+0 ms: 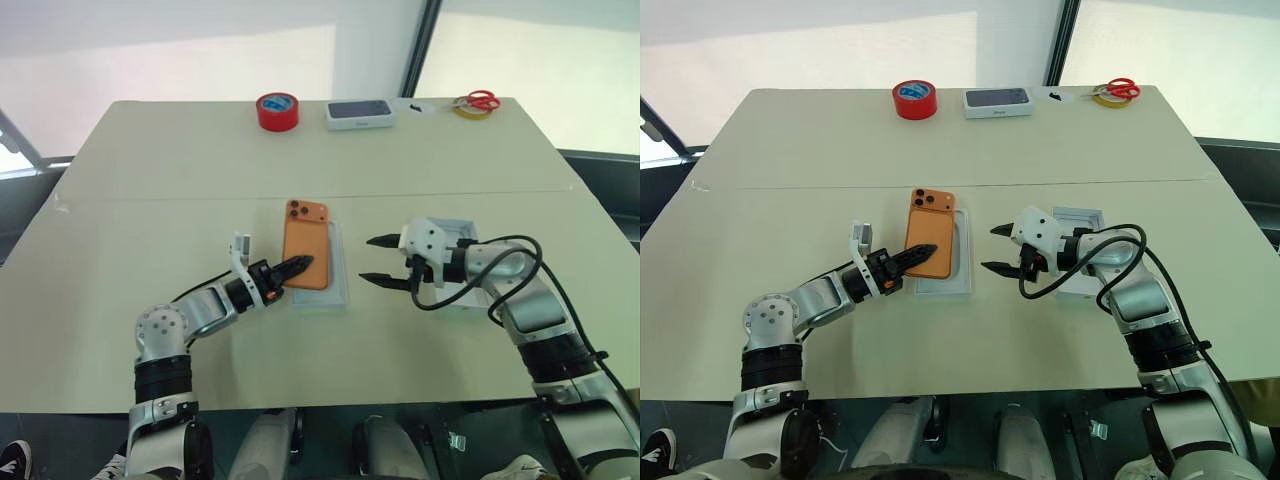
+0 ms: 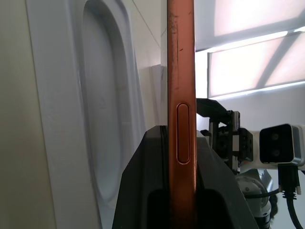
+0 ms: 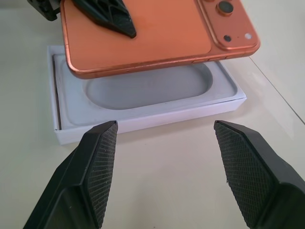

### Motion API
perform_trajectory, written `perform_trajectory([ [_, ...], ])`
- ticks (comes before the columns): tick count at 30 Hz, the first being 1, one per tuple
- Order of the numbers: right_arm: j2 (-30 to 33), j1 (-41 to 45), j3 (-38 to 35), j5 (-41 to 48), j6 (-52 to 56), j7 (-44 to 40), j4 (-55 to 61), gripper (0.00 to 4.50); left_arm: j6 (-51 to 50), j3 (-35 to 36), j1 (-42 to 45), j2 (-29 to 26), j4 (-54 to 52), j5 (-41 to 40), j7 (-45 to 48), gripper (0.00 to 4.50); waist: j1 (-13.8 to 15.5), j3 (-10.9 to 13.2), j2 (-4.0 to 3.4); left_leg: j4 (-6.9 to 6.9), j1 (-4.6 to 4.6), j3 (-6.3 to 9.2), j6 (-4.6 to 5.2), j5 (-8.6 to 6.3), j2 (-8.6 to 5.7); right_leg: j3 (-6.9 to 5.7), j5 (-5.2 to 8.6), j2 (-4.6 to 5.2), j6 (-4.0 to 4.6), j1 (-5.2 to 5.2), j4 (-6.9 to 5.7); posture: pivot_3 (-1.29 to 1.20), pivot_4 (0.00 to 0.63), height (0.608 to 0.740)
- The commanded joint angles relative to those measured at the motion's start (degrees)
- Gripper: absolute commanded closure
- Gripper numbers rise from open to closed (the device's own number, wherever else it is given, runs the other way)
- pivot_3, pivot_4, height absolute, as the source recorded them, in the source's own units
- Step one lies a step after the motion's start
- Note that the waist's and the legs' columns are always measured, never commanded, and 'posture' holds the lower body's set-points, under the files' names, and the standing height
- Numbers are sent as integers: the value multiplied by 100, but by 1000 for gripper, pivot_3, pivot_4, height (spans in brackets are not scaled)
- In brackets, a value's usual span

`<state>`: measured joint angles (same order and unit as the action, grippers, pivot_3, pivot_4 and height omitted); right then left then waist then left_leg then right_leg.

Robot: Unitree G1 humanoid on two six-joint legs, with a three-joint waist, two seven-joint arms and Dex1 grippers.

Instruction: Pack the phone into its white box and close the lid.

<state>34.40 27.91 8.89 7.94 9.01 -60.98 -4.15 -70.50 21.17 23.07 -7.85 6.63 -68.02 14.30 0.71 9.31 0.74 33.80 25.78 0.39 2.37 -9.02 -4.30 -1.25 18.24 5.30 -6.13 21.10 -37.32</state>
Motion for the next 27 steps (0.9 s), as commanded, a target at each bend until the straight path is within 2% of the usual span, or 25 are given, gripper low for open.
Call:
perform_trajectory([
  [1, -62, 195, -23, -12, -159, 67, 3, 1089, 36, -113, 74, -56, -280, 40, -68, 2374, 3, 0, 0, 1, 1, 0, 1, 0, 0, 0, 0, 0, 0, 0, 0, 0, 150, 738],
  [2, -75, 208, -23, -5, -161, 63, -13, 1089, -92, -95, 112, -62, -259, -67, -134, 1845, 6, 0, 0, 2, 1, 0, 1, -1, 0, 0, 0, 0, 0, -1, 0, 0, 150, 738],
  [9, -167, 304, 16, -51, -243, 100, -141, 1089, -700, -97, 150, -362, -558, -346, -340, 1845, -2, 0, -1, 4, 0, 0, 4, -3, 0, 0, 0, -1, 0, -2, 0, 0, 150, 738],
  [18, -216, 306, 45, -55, -218, 135, -215, 1089, -534, -70, 41, -1042, -948, -84, -66, 1845, -5, 0, -2, 3, 0, 0, 3, -3, 0, 0, 0, -1, 0, -2, 0, 0, 150, 738],
  [19, -231, 319, 42, -40, -158, 147, -233, 1508, -442, -95, 68, -1153, -972, 10, -20, 1793, -7, 0, -2, 3, 0, 0, 3, -3, 0, 0, 0, -1, 0, -1, -1, 0, 150, 738],
  [20, -239, 329, 37, -31, -121, 153, -247, 1634, -375, -127, 83, -1229, -989, 81, 17, 1793, -7, 0, -3, 2, 0, 0, 3, -3, 0, 0, 0, -1, 0, -1, -1, 0, 150, 738],
  [22, -250, 375, 24, -133, -231, 265, -339, 2431, -135, -133, 203, -1473, -928, 249, 251, 2331, -1, 0, -3, 3, 0, 0, 3, -3, 0, 0, 0, 0, 1, -1, -1, 0, 150, 738],
  [23, -243, 394, 24, -179, -282, 301, -390, 2945, 25, -212, 256, -1634, -934, 440, 378, 2636, 0, 0, -3, 2, 1, 0, 3, -3, 0, 0, 0, 0, 1, -1, 0, 0, 150, 738],
  [26, -233, 446, 36, -267, -370, 394, -519, 4395, 550, -431, 429, -1916, -733, 996, 668, 4051, 3, 1, -4, 1, 0, 0, 3, -3, -1, 0, 1, 0, 2, 0, 0, 0, 150, 738],
  [27, -233, 484, 71, -353, -383, 451, -601, 4500, 871, -795, 423, -2112, -732, 1454, 879, 4463, 0, 1, -4, 1, 1, 0, 2, -4, -1, 0, 1, 0, 2, 1, 0, 0, 150, 738],
])
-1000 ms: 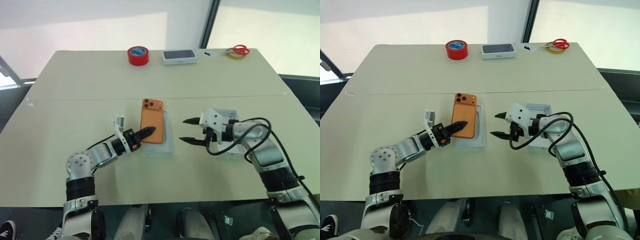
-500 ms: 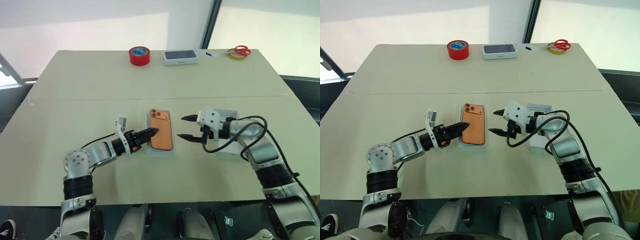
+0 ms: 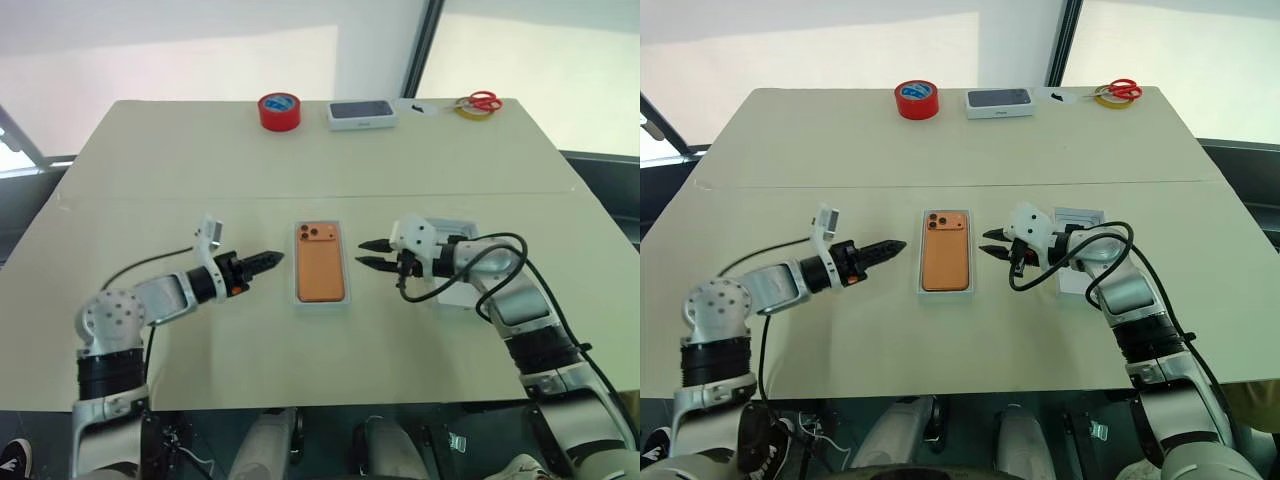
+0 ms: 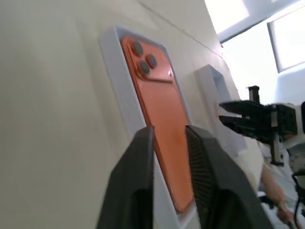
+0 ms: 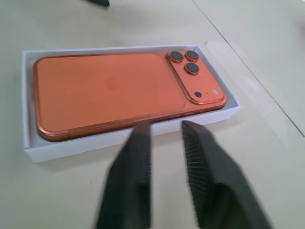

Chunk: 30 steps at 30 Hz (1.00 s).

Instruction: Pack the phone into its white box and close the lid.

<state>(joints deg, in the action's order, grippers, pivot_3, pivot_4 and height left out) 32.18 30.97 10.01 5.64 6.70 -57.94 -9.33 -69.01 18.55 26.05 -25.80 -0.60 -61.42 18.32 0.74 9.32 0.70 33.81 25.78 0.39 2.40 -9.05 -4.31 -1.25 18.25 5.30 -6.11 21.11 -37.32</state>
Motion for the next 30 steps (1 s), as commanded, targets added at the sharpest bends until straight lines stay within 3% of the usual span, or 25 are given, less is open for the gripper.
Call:
perform_trajectory([
  [1, -5, 206, 47, -291, -293, 220, -197, 4500, 1178, -1068, 89, -546, -44, 1371, 813, 4463, -11, 0, 0, -2, -1, 0, 0, 0, 0, 0, 0, 1, 0, 0, 1, 0, 150, 738],
  [5, -39, 229, 309, -682, -646, 332, -432, 4500, 2021, -2110, 128, -796, 16, 2351, 1603, 4463, -5, -2, -4, -28, -2, -6, -3, 1, -4, 4, 0, 4, 3, 6, 11, 0, 150, 738],
  [7, -52, 250, 547, -1088, -885, 531, -582, 4500, 2800, -2783, 200, -870, 176, 3247, 1787, 4463, -11, -1, -4, -37, 0, -6, -5, 3, -5, 4, -1, 5, 2, 14, 13, 0, 150, 738],
  [11, -163, 292, 628, -1196, -904, 659, -653, 4500, 3966, -3189, 227, -760, 632, 4067, 2170, 4463, -15, -1, -6, -61, -2, -7, -24, 16, -3, 6, -1, 4, 3, 27, 11, 0, 150, 738],
  [21, -129, 225, 603, -1194, -938, 599, -484, 4500, 4182, -3478, 273, 93, 984, 4438, 2893, 4463, 13, -1, -7, -50, -4, -5, -17, 14, -7, 6, -2, 9, 3, 18, 8, 0, 150, 738],
  [30, 651, -292, 297, -1110, -822, 290, 17, 4500, 4189, -3700, 634, 934, 1241, 4789, 3142, 4463, 130, 0, -9, -5, 1, -3, 7, -1, -8, -1, -3, 9, 2, -1, 7, 0, 150, 738],
])
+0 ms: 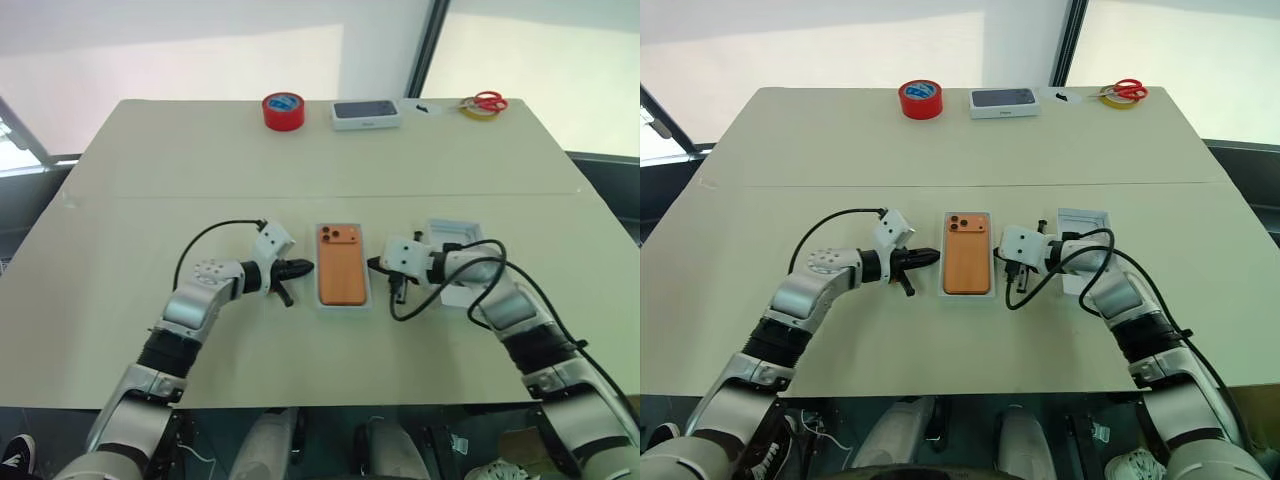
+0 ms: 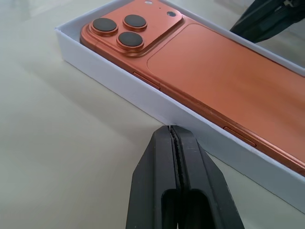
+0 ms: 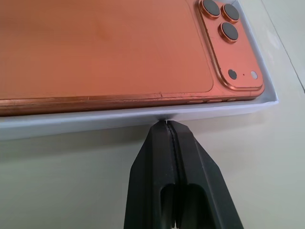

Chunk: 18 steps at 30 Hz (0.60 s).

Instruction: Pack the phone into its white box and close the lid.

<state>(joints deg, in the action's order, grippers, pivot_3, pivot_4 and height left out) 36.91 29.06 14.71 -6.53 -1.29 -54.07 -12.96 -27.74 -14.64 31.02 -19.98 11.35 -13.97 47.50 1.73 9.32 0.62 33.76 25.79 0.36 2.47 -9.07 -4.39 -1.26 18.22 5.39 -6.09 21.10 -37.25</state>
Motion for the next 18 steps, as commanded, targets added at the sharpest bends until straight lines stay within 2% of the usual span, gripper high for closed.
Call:
perform_trajectory([
  [1, 269, -177, -217, 105, -36, -119, 423, 4500, 83, -394, 180, 440, 106, 81, 225, 4463, 48, 0, 0, 7, 2, 0, 3, -2, 0, 0, 0, 0, 0, -1, 0, 0, 150, 738],
  [5, 597, -436, -459, 170, 28, -157, 564, 4500, 151, -523, 317, 732, 226, 191, 401, 4463, 71, 0, 0, 19, 4, 0, 10, -6, -1, -1, 0, 4, 0, -9, 2, 0, 150, 738],
  [9, 881, -777, -661, 286, 102, -275, 824, 4500, 460, -557, 600, 1040, 840, 438, 347, 4463, 76, 1, 0, 28, 8, 0, 16, -10, -2, -5, 0, 5, 0, -13, 5, 0, 150, 738],
  [18, 1168, -1164, -940, 228, 84, -193, 979, 4500, 697, -626, 682, 1341, 1166, 598, 566, 4463, 63, 1, 0, 38, 9, 0, 19, -12, -1, -8, 0, 5, -1, -17, 6, 0, 150, 738],
])
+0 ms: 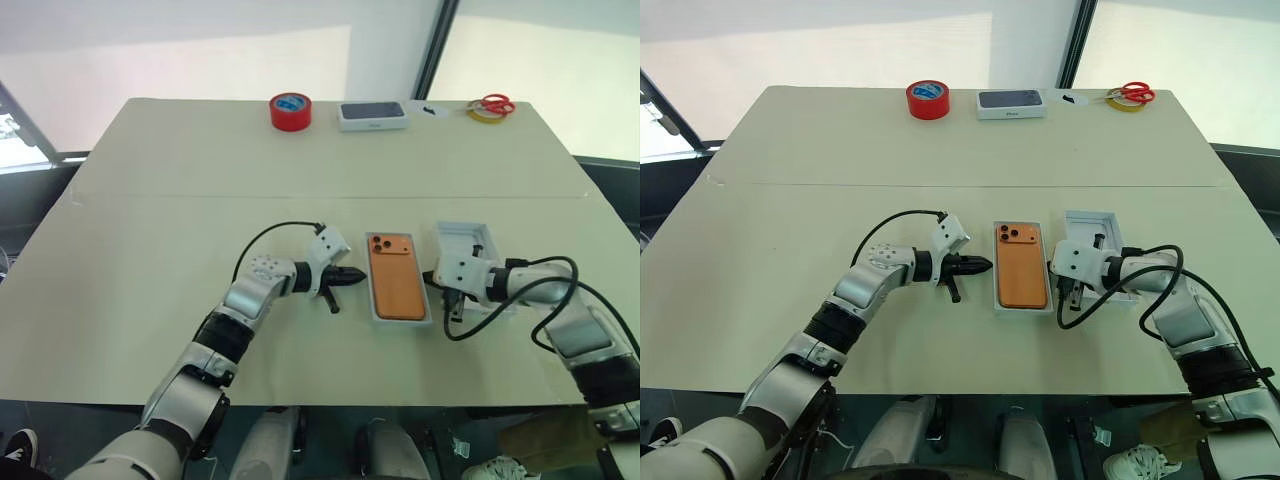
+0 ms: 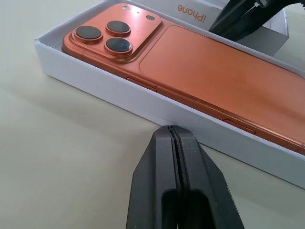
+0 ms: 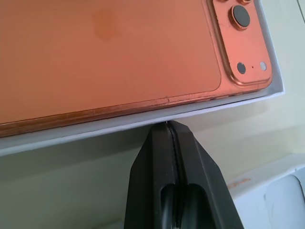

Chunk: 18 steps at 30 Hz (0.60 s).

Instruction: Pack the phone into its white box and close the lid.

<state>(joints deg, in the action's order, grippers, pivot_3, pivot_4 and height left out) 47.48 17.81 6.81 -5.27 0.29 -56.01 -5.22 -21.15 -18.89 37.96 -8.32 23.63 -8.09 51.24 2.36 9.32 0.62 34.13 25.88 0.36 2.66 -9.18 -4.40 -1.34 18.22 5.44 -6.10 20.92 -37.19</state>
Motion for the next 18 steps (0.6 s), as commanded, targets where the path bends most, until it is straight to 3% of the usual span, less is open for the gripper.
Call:
perform_trajectory([
  [1, 122, -50, -185, 113, -72, 6, 186, 4500, 41, -223, -32, 190, -85, 24, 218, 4463, 1, 0, 0, 1, 1, 0, 1, -1, 0, 0, 0, 0, 0, -1, 0, 0, 150, 738],
  [18, 382, -166, -335, 159, -151, -42, 32, 4500, 225, 93, 293, 292, 362, 143, 202, 4463, -9, 0, 0, 8, 3, 1, 5, -3, 0, -4, 0, -1, -1, -3, 2, 0, 150, 738],
])
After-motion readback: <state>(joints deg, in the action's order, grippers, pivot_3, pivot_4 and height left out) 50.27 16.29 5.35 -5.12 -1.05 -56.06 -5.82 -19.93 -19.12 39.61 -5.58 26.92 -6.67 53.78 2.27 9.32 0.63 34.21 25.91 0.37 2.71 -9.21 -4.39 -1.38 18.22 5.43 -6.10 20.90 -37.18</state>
